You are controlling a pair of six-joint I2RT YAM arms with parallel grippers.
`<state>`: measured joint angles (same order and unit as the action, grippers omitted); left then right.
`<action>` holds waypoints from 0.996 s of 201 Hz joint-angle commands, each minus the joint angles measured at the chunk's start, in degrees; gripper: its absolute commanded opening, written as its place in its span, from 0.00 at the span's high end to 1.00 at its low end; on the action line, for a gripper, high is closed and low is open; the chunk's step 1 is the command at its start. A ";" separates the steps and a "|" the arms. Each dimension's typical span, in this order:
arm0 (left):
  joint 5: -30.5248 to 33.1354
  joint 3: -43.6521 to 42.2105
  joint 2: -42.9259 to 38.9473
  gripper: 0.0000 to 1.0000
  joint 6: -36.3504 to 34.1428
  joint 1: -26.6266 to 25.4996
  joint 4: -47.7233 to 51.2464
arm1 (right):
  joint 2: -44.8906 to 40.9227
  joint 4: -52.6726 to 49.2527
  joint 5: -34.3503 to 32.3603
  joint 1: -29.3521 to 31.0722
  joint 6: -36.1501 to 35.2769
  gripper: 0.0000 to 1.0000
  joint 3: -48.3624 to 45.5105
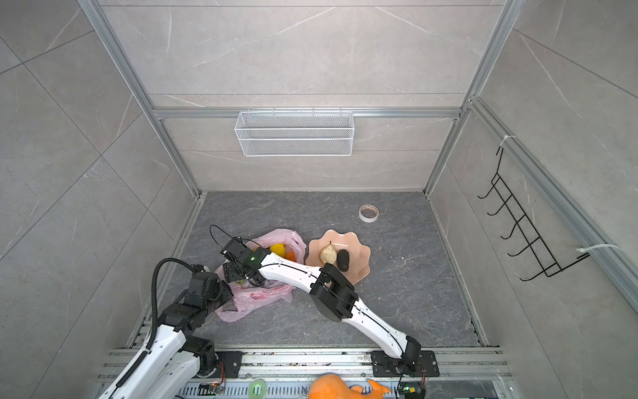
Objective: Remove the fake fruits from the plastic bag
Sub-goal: 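Grasp the bumpy light-green fruit in the bag with the right gripper, then lift the light-green fruit out and carry it over the pink bowl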
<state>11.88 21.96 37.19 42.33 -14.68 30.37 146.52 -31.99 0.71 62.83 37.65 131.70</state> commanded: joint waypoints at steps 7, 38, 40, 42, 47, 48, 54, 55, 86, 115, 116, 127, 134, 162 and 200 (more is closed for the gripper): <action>-0.37 1.18 -0.62 0.67 -1.38 0.25 -0.98 | 2.43 -4.00 1.00 0.55 -0.96 0.33 0.79; -0.28 1.07 -0.91 0.67 -1.43 0.19 -0.94 | -1.74 -1.69 -0.26 0.54 -1.08 0.43 -3.21; -0.28 1.05 -0.90 0.67 -1.43 0.18 -0.95 | -2.06 -1.55 -0.27 0.54 -1.13 0.44 -3.51; -0.28 1.02 -0.96 0.67 -1.41 0.18 -0.96 | -2.34 -1.40 -0.38 0.56 -1.12 0.44 -3.79; -0.20 1.07 -0.93 0.67 -1.41 0.23 -0.96 | -3.14 -1.05 -0.44 0.54 -1.24 0.45 -4.42; -0.19 1.07 -0.91 0.67 -1.39 0.20 -0.94 | -3.40 -1.01 -0.44 0.59 -1.25 0.45 -4.42; -0.08 1.07 -0.95 0.67 -1.41 0.18 -0.99 | -4.16 -0.57 -0.69 0.54 -1.28 0.46 -5.57; -0.09 1.07 -0.88 0.67 -1.39 0.18 -1.00 | -4.32 -0.51 -0.73 0.54 -1.36 0.46 -5.57; 0.15 1.12 -0.86 0.67 -1.20 0.19 -0.79 | -7.80 0.76 -2.38 0.54 -1.68 0.50 -9.42; 0.49 1.16 -0.72 0.67 -1.03 0.24 -0.53 | -11.10 2.25 -3.63 0.71 -1.86 0.49 -13.53; 0.50 1.20 -0.72 0.67 -1.07 0.25 -0.51 | -11.22 2.27 -3.62 0.67 -1.87 0.49 -13.64; 0.58 1.22 -0.64 0.67 -0.94 0.20 -0.49 | -12.53 2.52 -4.15 0.64 -2.05 0.50 -15.23; 0.64 1.25 -0.67 0.67 -0.94 0.18 -0.49 | -13.51 2.99 -4.40 0.64 -2.12 0.49 -16.57; 0.69 1.30 -0.51 0.67 -0.94 0.19 -0.61 | -18.31 5.21 -5.62 0.72 -2.32 0.49 -22.79; 0.61 1.88 1.17 0.66 -1.66 0.22 -1.22 | -24.13 6.83 -7.10 0.72 -2.58 0.49 -28.99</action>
<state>11.90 21.96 37.26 42.00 -14.70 30.37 127.81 -27.18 -3.92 63.16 36.21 105.38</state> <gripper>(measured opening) 0.333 0.590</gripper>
